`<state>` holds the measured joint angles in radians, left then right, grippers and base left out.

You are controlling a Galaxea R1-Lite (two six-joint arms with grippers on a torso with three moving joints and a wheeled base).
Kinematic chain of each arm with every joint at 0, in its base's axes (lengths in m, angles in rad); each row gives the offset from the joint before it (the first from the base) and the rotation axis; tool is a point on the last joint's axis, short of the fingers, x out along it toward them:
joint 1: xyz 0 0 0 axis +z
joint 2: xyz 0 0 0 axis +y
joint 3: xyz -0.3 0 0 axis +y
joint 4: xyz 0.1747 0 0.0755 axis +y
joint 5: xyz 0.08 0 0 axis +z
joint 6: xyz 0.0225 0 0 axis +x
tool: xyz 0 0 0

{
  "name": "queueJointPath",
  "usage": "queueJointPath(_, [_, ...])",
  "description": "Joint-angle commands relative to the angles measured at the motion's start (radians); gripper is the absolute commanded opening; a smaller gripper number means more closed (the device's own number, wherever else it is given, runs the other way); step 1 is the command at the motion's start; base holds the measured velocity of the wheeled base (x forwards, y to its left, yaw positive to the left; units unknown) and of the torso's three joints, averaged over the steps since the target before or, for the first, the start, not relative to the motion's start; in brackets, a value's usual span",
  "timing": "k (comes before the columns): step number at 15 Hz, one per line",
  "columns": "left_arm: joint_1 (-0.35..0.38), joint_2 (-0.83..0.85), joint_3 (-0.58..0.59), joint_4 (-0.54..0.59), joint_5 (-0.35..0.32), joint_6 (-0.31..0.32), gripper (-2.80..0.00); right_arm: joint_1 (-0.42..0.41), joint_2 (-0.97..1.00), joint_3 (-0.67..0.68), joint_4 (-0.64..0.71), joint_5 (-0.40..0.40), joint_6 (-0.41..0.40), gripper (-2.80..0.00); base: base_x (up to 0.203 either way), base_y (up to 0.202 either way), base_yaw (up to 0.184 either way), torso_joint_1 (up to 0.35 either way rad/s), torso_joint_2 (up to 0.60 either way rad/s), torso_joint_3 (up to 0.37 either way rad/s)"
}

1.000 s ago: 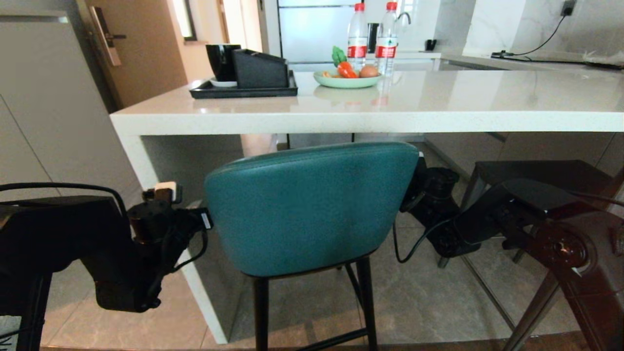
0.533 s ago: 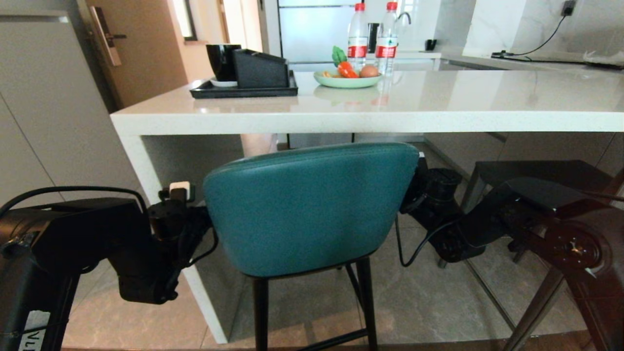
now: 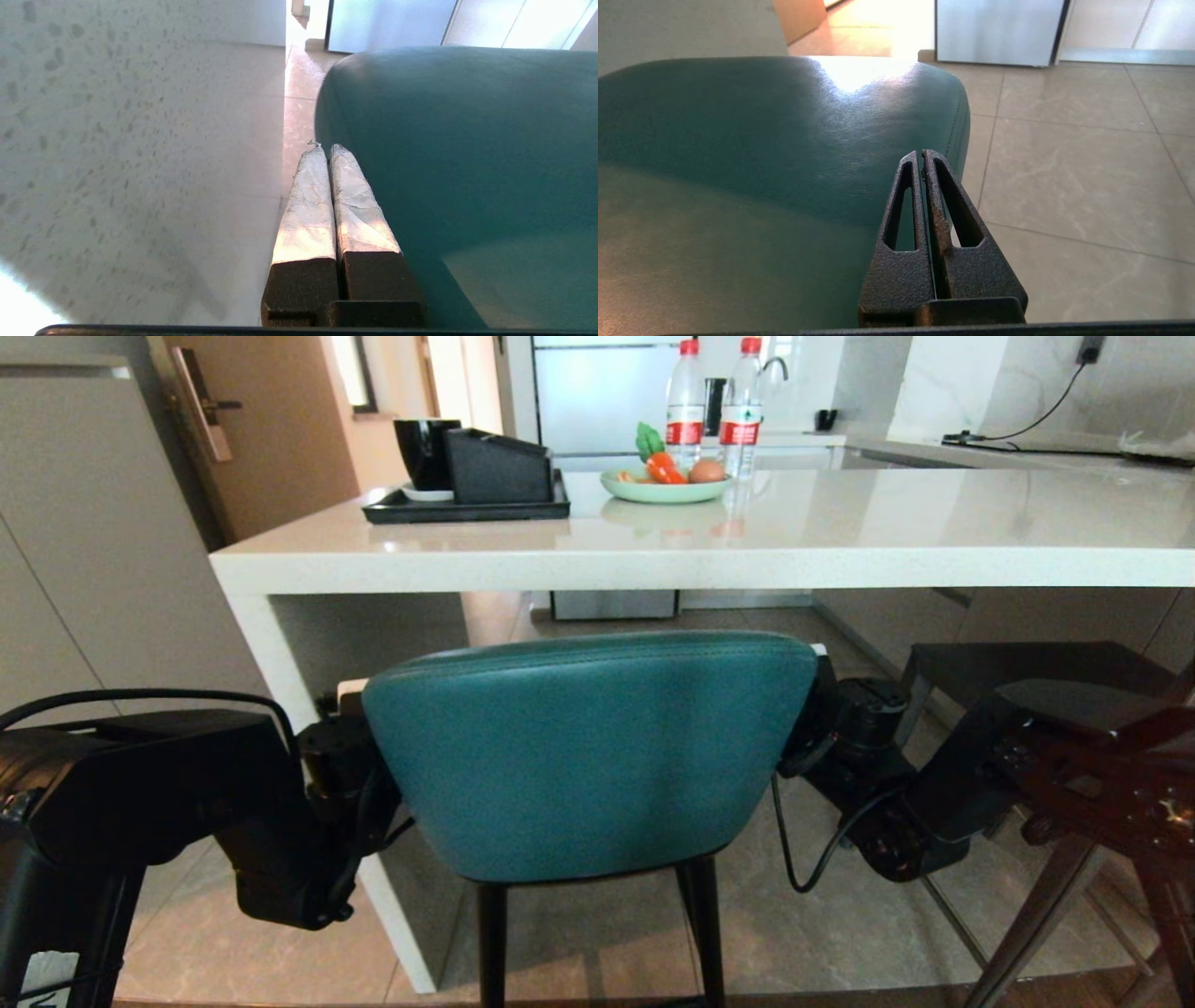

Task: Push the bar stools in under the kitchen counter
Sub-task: Pull the blue chair out from under the dining table

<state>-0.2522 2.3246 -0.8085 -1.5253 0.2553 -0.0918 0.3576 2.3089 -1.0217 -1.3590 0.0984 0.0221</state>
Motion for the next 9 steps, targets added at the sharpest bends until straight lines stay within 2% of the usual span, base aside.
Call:
queueJointPath(1, [-0.006, -0.013, 0.006, -0.005, 0.002, 0.0, -2.8, 0.025, -0.056, 0.046, -0.03, 0.006, 0.002, -2.8, 0.0, 0.0, 0.0, 0.0, 0.0, 0.0])
queueJointPath(5, [-0.006, -0.047, 0.053, -0.005, 0.0, -0.002, -2.8, 0.075, -0.123, 0.15, -0.073, 0.001, 0.002, -2.8, 0.0, 0.0, 0.0, 0.0, 0.0, 0.0])
queueJointPath(9, [-0.009, -0.084, 0.162, -0.005, -0.029, -0.004, -2.8, 0.079, -0.126, 0.22, -0.122, -0.005, 0.004, -2.8, 0.0, 0.0, 0.0, 0.0, 0.0, 0.0])
